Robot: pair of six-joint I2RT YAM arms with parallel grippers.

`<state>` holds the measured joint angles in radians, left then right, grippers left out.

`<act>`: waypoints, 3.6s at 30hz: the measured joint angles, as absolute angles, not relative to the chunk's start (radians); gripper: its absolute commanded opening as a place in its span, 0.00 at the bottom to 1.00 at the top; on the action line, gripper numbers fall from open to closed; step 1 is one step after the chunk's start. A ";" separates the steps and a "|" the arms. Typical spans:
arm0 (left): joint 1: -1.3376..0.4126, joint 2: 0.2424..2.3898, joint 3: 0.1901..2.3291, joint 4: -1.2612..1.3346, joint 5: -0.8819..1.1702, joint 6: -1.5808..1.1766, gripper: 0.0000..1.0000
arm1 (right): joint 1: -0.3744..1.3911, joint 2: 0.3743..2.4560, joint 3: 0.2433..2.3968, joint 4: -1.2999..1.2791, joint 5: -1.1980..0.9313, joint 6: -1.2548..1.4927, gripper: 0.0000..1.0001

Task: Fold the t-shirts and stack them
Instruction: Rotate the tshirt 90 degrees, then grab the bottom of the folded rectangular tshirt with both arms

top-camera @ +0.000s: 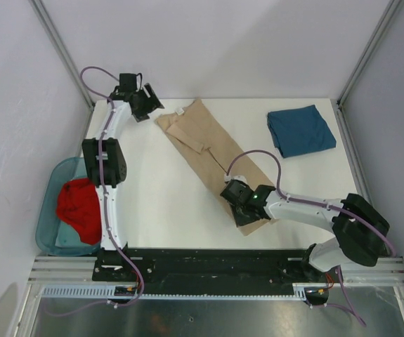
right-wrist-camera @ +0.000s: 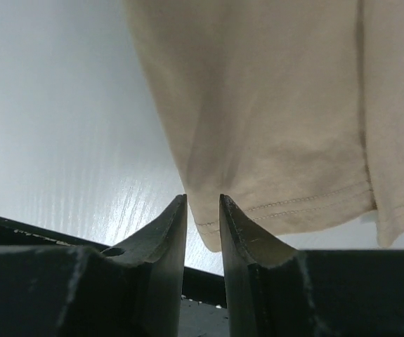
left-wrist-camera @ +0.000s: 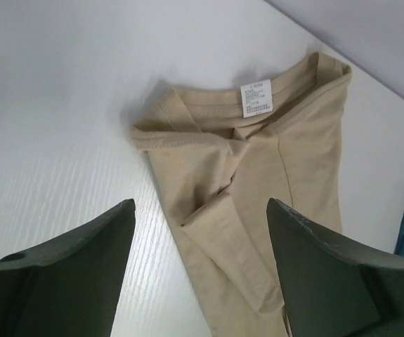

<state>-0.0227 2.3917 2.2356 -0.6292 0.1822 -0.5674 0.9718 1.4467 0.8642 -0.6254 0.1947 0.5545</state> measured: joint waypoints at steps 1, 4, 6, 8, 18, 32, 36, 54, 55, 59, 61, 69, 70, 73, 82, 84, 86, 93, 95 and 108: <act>-0.023 2.386 2.227 -0.630 0.186 -0.567 0.79 | 0.978 1.458 0.864 -0.624 0.195 0.558 0.30; -0.023 2.360 2.182 -0.630 0.192 -0.568 0.79 | 1.000 1.501 0.864 -0.623 0.197 0.570 0.31; -0.023 2.349 2.157 -0.630 0.195 -0.568 0.78 | 1.007 1.527 0.864 -0.622 0.198 0.577 0.30; -0.023 2.340 2.131 -0.629 0.196 -0.568 0.78 | 1.013 1.552 0.864 -0.620 0.199 0.582 0.25; -0.033 2.278 1.957 -0.630 0.192 -0.568 0.75 | 1.034 1.588 0.894 -0.614 0.183 0.618 0.00; -0.086 1.807 1.373 -0.613 0.104 -0.575 0.76 | 1.237 1.914 1.259 -0.473 -0.019 0.739 0.26; -0.143 1.654 1.161 -0.609 0.085 -0.575 0.73 | 1.251 1.914 1.281 -0.470 -0.029 0.770 0.44; -0.685 1.065 0.572 -0.607 0.116 -0.873 0.52 | 1.048 1.201 0.857 -0.711 0.190 0.897 0.47; -0.704 1.064 0.564 -0.608 0.115 -0.894 0.52 | 1.036 1.189 0.833 -0.719 0.187 0.897 0.46; -0.804 1.064 0.542 -0.608 0.098 -0.996 0.51 | 0.989 1.142 0.749 -0.739 0.162 0.901 0.46; -0.854 1.064 0.536 -0.607 0.088 -1.040 0.50 | 0.980 1.119 0.723 -0.743 0.148 0.902 0.45; -0.968 1.064 0.503 -0.608 0.048 -1.180 0.49 | 0.976 1.086 0.637 -0.714 0.087 0.910 0.44; -0.977 1.064 0.501 -0.610 0.045 -1.193 0.49 | 0.976 1.086 0.624 -0.706 0.080 0.912 0.44; -0.998 1.066 0.501 -0.608 0.032 -1.227 0.49 | 0.975 1.086 0.591 -0.680 0.059 0.916 0.44; -1.032 1.107 0.501 -0.607 -0.008 -1.288 0.48 | 0.968 1.088 0.578 -0.620 0.042 0.921 0.43; -1.035 1.114 0.501 -0.607 -0.017 -1.301 0.46 | 0.966 1.089 0.578 -0.612 0.040 0.923 0.43; -1.039 1.119 0.501 -0.607 -0.025 -1.312 0.43 | 0.964 1.094 0.578 -0.604 0.039 0.924 0.43; -1.060 1.132 0.501 -0.606 -0.045 -1.346 0.34 | 0.964 1.143 0.578 -0.576 0.039 0.924 0.43; -1.068 1.132 0.501 -0.606 -0.049 -1.356 0.33 | 0.964 1.154 0.578 -0.569 0.039 0.925 0.43; -1.082 1.132 0.501 -0.604 -0.051 -1.374 0.26 | 0.973 1.201 0.552 -0.513 0.040 0.948 0.41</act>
